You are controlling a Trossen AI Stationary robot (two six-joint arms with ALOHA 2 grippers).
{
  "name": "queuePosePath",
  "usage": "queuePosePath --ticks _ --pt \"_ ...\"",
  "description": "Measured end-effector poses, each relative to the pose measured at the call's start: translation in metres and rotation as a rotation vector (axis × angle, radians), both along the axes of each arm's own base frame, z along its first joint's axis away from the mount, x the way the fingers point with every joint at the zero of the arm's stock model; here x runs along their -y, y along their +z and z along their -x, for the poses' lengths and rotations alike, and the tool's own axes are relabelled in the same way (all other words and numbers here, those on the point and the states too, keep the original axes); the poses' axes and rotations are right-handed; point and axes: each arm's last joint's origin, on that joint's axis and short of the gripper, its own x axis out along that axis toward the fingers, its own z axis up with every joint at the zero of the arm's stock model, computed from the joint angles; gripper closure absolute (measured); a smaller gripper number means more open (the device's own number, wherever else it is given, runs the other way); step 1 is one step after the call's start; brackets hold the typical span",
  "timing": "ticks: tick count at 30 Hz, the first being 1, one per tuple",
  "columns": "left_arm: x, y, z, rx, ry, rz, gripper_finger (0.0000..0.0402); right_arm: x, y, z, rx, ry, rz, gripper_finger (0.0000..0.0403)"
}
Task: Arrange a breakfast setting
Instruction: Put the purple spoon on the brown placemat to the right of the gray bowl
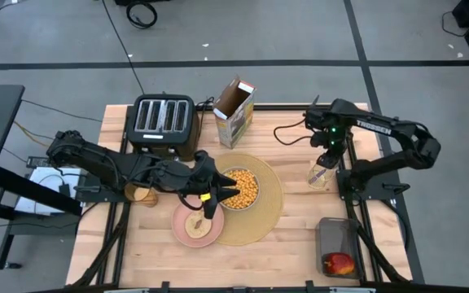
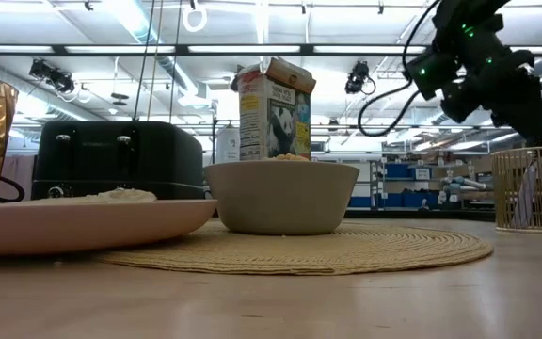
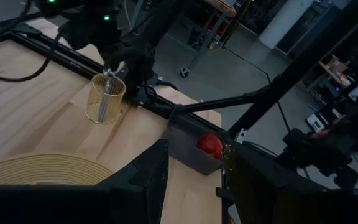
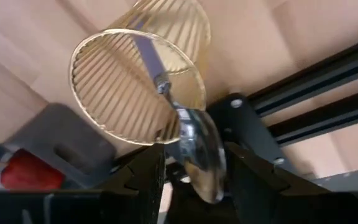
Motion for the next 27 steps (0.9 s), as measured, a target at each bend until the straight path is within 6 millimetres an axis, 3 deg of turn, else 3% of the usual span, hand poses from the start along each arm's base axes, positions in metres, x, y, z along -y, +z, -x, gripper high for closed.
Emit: queuePosePath --ticks 7,17,27 --pt "0.001 0.0 0.0 -0.004 -0.058 -0.028 0.0244 0.001 -0.006 -0.004 -0.014 -0.05 -0.06 0.0244" --pt "0.002 0.0 0.0 -0.005 -0.086 -0.044 0.0244 0.005 -0.012 -0.009 -0.048 -0.035 -0.076 0.0303" --pt "-0.002 0.0 -0.001 -0.007 -0.073 -0.037 0.0244 0.005 -0.012 -0.007 -0.016 0.138 -0.064 0.0284"
